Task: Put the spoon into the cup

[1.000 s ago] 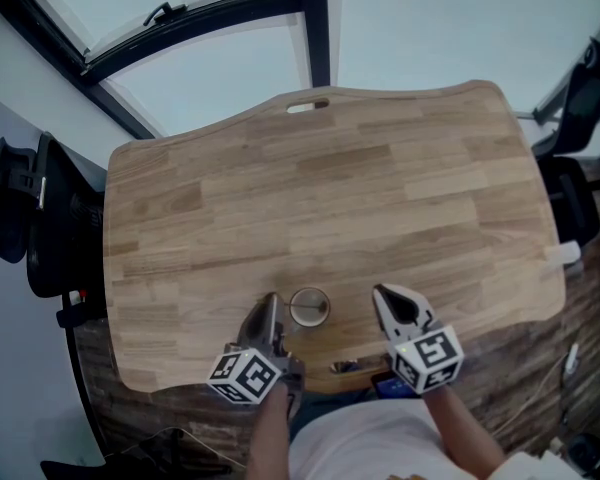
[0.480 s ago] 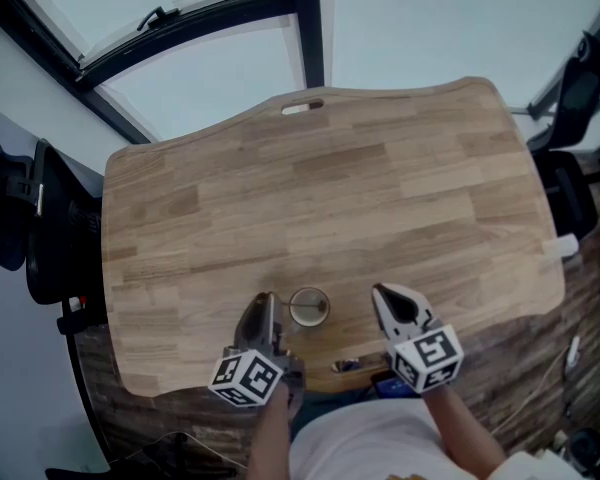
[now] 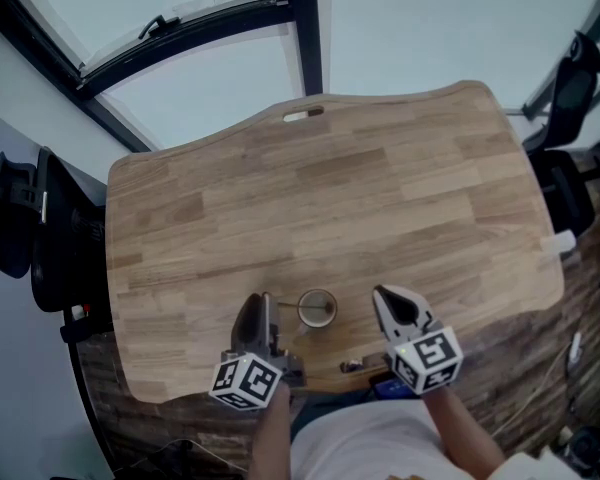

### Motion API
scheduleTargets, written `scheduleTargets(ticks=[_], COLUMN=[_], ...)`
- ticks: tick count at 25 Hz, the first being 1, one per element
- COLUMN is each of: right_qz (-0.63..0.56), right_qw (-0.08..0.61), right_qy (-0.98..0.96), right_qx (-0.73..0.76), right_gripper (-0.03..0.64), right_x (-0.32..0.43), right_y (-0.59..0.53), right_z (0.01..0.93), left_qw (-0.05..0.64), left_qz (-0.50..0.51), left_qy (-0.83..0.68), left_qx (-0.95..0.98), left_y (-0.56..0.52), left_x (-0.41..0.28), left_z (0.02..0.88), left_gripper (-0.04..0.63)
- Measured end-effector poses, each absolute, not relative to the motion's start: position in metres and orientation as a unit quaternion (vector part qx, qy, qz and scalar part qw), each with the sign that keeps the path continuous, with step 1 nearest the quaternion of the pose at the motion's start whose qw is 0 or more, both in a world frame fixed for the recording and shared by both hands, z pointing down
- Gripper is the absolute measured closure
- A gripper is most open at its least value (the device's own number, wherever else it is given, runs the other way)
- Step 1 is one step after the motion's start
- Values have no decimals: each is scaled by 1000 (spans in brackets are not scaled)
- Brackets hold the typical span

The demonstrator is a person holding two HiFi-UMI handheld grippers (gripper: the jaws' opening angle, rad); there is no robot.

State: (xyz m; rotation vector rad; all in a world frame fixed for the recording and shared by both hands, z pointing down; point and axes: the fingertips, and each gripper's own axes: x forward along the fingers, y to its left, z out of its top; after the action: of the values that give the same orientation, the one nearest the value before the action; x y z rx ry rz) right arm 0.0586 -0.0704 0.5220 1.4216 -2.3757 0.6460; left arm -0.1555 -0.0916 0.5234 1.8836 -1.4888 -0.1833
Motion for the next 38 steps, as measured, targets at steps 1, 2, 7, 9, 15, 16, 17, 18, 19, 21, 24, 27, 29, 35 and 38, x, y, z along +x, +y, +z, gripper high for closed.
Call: scheduleTargets(ticks=[1, 2, 7, 9, 15, 16, 17, 18, 19, 21, 24, 27, 29, 35, 38], right_qz=[223, 222, 209, 208, 188, 183, 176, 168, 161, 152, 141, 130, 123, 117, 113], right_qw=[148, 147, 143, 141, 142, 148, 157, 163, 166, 167, 166, 168, 170, 165, 151], right_qy=[-826, -827, -827, -825, -823, -825, -826, -828, -829, -829, -829, -829, -830, -831, -830], right_qx=[495, 496, 502, 505, 516, 514, 512, 510, 509, 511, 515, 517, 517, 518, 524], right_gripper=[620, 620, 620, 620, 620, 620, 620, 620, 620, 620, 620, 620, 620, 620, 620], right_x=[56, 53, 40, 37, 31, 30, 28, 26, 24, 23, 24, 24, 23, 20, 20], right_y=[-70, -70, -69, -67, -65, -64, -62, -61, -61, -61, -61, -60, -59, -54, -54], right_z=[520, 518, 505, 500, 484, 481, 478, 475, 471, 464, 456, 452, 451, 448, 446], left_qw=[355, 350, 323, 313, 289, 288, 284, 280, 274, 265, 253, 240, 239, 251, 250], left_qz=[-69, -66, -39, -32, -8, -5, -2, 3, 7, 12, 13, 21, 22, 14, 18], left_qy=[-578, -578, -565, -561, -545, -542, -539, -536, -534, -529, -524, -522, -521, -516, -514], left_qx=[732, 735, 758, 766, 787, 789, 793, 796, 800, 806, 813, 819, 819, 819, 820], left_y=[-92, -92, -94, -94, -94, -95, -95, -96, -96, -96, -96, -96, -95, -86, -83], left_x=[-158, -161, -164, -164, -159, -157, -155, -153, -152, -149, -147, -147, -147, -150, -150], left_z=[520, 517, 502, 496, 483, 481, 479, 477, 474, 469, 462, 458, 459, 461, 462], left_gripper=[489, 488, 491, 501, 594, 594, 594, 594, 594, 594, 594, 594, 594, 594, 594])
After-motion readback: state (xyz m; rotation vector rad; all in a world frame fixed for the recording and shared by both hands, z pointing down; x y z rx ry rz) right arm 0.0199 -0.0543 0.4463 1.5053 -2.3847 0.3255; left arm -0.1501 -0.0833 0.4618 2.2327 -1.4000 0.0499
